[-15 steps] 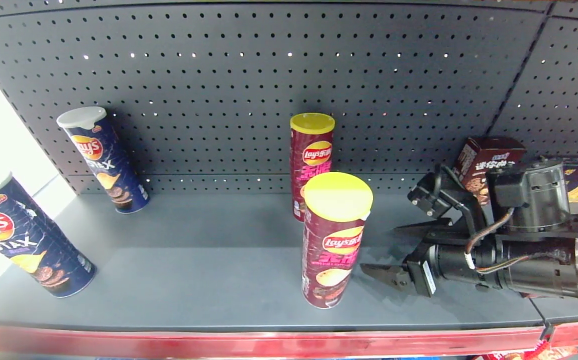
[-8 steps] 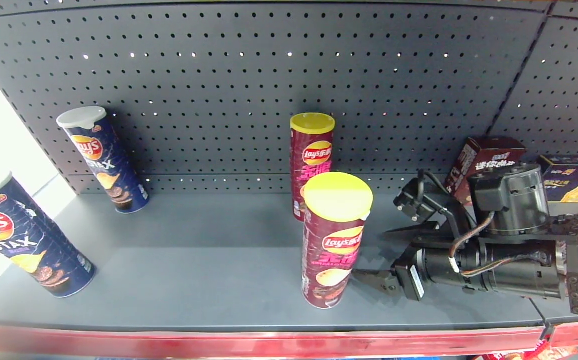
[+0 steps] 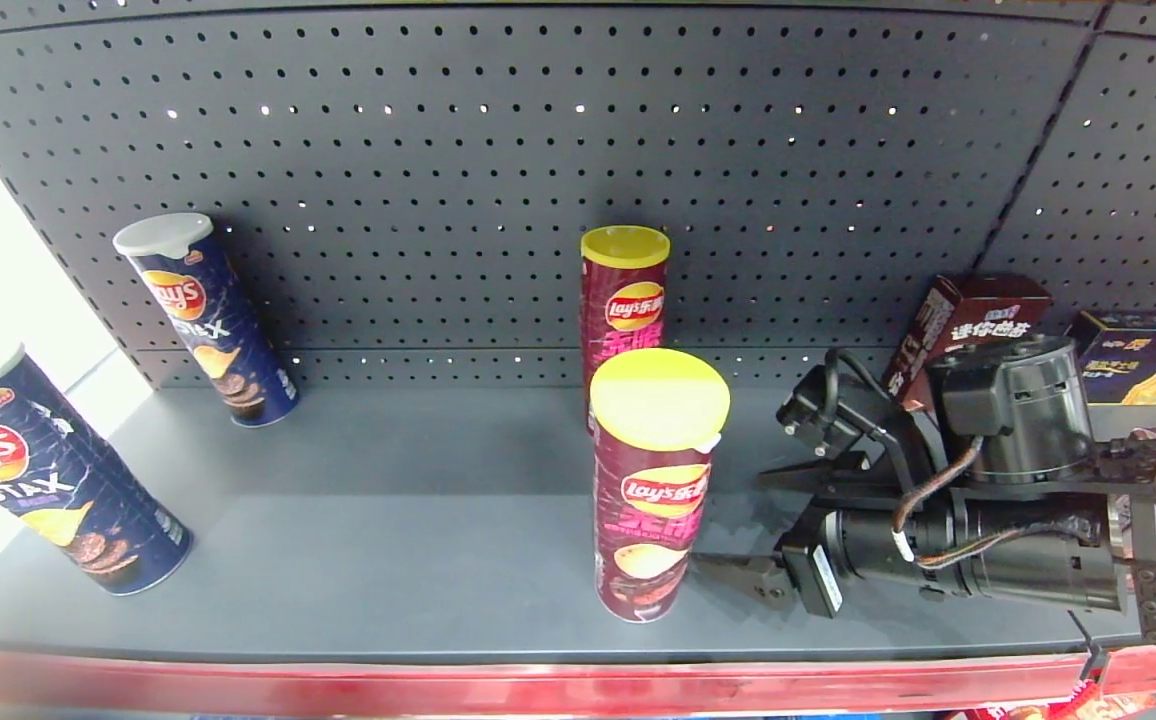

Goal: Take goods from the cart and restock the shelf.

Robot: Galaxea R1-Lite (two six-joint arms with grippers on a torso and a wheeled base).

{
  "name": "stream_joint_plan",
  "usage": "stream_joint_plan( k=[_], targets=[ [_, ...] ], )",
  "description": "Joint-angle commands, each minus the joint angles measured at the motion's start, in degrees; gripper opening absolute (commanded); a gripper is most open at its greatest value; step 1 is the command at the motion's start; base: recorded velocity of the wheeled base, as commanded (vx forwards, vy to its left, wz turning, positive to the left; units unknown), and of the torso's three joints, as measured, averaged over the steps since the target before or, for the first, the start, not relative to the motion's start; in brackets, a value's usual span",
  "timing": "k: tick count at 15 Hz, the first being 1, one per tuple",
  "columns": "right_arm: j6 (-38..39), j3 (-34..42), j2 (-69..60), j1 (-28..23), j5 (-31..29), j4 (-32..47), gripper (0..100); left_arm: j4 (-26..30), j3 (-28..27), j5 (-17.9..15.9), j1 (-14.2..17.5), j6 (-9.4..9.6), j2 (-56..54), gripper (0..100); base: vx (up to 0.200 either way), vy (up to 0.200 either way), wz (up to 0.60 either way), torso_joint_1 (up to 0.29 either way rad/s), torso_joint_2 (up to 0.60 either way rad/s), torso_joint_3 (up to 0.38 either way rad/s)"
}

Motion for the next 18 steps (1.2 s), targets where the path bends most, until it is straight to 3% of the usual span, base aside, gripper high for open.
stream_joint_plan(
  k=[1,18],
  targets=[
    [0.1,0.1,-0.6,0.3,0.0,0.0,100,0.0,0.0,0.0,0.0,-0.04,0.1,100,0.000,0.000,0.00,0.000,0.00,0.000],
    [0.0,1.4,-0.4,-0.5,0.0,0.0,100,0.0,0.0,0.1,0.0,-0.13,0.0,100,0.000,0.000,0.00,0.000,0.00,0.000]
  ],
)
